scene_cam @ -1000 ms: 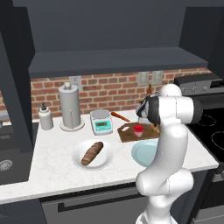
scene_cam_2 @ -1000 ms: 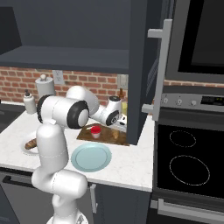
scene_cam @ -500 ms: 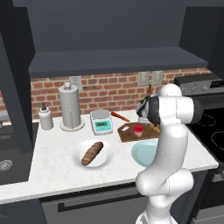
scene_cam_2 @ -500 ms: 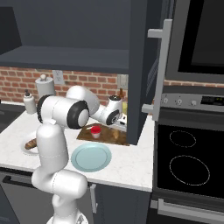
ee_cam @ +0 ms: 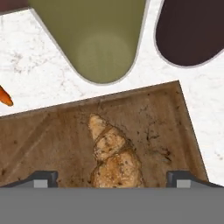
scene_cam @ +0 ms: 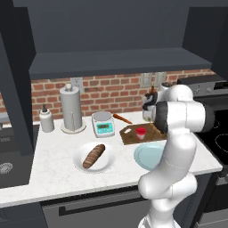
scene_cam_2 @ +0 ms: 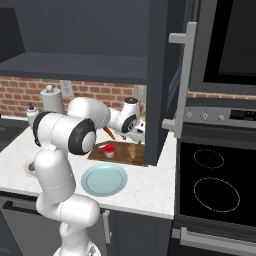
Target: From the different types of pastries on the counter, select a croissant and place it on the cutting board. Then retrieve a jar of jam from the cabinet and place it alongside the croissant on the cutting board.
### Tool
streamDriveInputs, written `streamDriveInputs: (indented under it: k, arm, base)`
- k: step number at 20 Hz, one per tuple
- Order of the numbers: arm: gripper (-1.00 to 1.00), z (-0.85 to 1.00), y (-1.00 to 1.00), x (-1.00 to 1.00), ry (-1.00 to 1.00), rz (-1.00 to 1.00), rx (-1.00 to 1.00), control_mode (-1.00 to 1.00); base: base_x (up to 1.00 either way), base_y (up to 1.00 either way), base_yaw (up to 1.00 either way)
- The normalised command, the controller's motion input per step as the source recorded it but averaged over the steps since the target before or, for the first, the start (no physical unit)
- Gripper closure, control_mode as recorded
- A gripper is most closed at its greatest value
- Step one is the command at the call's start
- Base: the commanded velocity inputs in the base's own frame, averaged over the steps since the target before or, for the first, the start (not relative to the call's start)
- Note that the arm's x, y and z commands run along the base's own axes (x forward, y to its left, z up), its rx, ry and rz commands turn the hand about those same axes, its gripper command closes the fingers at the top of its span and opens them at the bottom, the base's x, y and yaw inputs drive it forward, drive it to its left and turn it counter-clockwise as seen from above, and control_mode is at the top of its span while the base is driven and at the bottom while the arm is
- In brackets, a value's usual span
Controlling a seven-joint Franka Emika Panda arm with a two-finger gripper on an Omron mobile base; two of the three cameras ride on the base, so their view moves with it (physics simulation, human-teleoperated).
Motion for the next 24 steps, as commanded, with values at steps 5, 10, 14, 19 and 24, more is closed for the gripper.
streamDriveInputs:
  k: [5, 10, 14, 19, 24]
  arm:
    - [-1.00, 0.80, 0.00, -0.24, -0.03, 0.00, 0.00, -1.00]
    - [-1.00, -0.10, 0.15, -0.23, 0.00, 0.00, 0.00, -1.00]
    - [-1.00, -0.32, 0.02, -1.00, -0.06, 0.00, 0.02, -1.00]
    - [-1.00, -0.17, -0.04, -1.00, -0.23, 0.00, 0.05, -1.00]
    - [-1.00, 0.00, -0.02, -0.74, -0.19, 0.00, 0.03, -1.00]
  base:
    - [0.00, 0.00, 0.00]
    - [0.00, 0.00, 0.00]
    - [0.00, 0.00, 0.00]
    - [0.00, 0.00, 0.00]
    - [0.00, 0.00, 0.00]
